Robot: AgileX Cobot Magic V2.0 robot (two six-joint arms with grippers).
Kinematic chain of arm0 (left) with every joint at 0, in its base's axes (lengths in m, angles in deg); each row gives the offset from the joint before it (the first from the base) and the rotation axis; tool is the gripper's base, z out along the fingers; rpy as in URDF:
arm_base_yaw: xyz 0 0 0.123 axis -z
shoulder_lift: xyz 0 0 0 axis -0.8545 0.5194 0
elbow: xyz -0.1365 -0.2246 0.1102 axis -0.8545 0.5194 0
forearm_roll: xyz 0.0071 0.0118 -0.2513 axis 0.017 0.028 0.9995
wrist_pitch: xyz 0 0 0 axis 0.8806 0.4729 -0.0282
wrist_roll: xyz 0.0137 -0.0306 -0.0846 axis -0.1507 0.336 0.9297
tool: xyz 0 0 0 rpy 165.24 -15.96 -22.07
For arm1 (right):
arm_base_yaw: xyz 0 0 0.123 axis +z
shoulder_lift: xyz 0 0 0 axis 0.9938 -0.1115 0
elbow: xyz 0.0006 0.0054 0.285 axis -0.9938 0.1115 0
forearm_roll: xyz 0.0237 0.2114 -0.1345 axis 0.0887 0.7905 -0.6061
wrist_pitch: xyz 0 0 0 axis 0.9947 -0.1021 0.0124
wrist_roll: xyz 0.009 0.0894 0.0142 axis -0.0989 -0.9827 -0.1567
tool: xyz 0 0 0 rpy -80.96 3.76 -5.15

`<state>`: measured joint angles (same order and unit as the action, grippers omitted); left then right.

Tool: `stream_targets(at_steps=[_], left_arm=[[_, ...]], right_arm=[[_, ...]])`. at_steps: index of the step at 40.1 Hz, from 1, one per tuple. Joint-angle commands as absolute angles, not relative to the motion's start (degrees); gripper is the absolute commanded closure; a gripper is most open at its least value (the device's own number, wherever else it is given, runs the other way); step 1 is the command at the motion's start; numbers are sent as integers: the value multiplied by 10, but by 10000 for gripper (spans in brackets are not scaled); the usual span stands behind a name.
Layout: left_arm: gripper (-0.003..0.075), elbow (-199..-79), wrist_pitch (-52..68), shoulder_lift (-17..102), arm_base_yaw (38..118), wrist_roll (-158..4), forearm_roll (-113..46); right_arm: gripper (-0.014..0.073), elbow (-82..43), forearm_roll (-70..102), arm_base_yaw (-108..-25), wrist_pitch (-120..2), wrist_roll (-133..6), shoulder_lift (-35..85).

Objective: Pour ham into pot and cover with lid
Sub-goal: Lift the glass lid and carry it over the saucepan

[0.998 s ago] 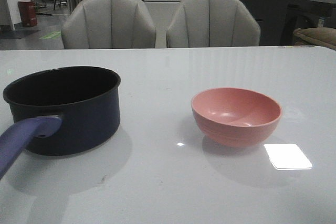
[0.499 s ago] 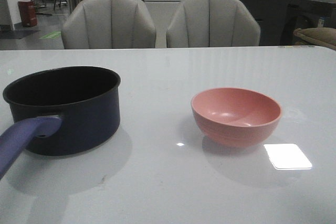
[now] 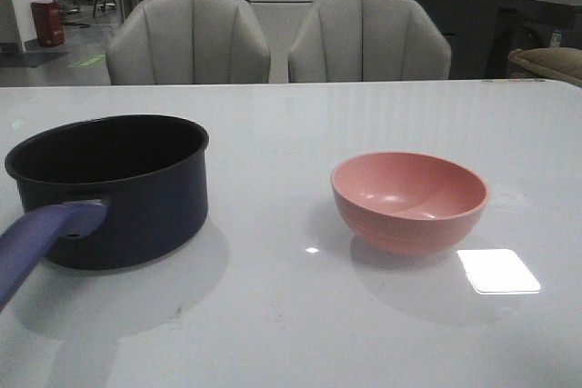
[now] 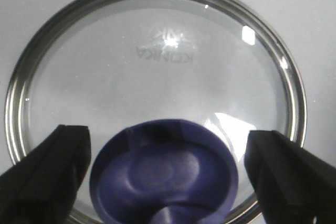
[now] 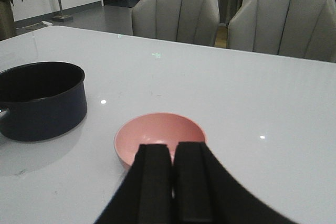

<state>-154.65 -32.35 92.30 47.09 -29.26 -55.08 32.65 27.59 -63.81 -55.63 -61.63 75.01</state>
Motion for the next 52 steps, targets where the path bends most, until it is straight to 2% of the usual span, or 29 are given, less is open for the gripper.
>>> stream_targets(at_steps=[1, 7, 12, 27, 39, 47, 52], left_arm=[[198, -1563, -326, 903, 470, -286, -548], [355, -1563, -323, 903, 470, -286, -552], [439, -1563, -322, 903, 470, -286, -557], [453, -1563, -322, 897, 470, -289, -566], [453, -1609, -323, 846, 480, -292, -562], [453, -1663, -332, 809, 515, -292, -562], [453, -1700, -352, 804, 565, -293, -564]], right_arm=[[445, 311, 279, -639, -514, -614, 745], [445, 311, 279, -639, -514, -614, 745], [445, 311, 279, -639, -514, -614, 745], [445, 311, 279, -639, -514, -614, 745], [445, 311, 279, -639, -514, -614, 745], [445, 311, 279, -639, -514, -614, 745], [445, 311, 279, -639, -514, -614, 745]])
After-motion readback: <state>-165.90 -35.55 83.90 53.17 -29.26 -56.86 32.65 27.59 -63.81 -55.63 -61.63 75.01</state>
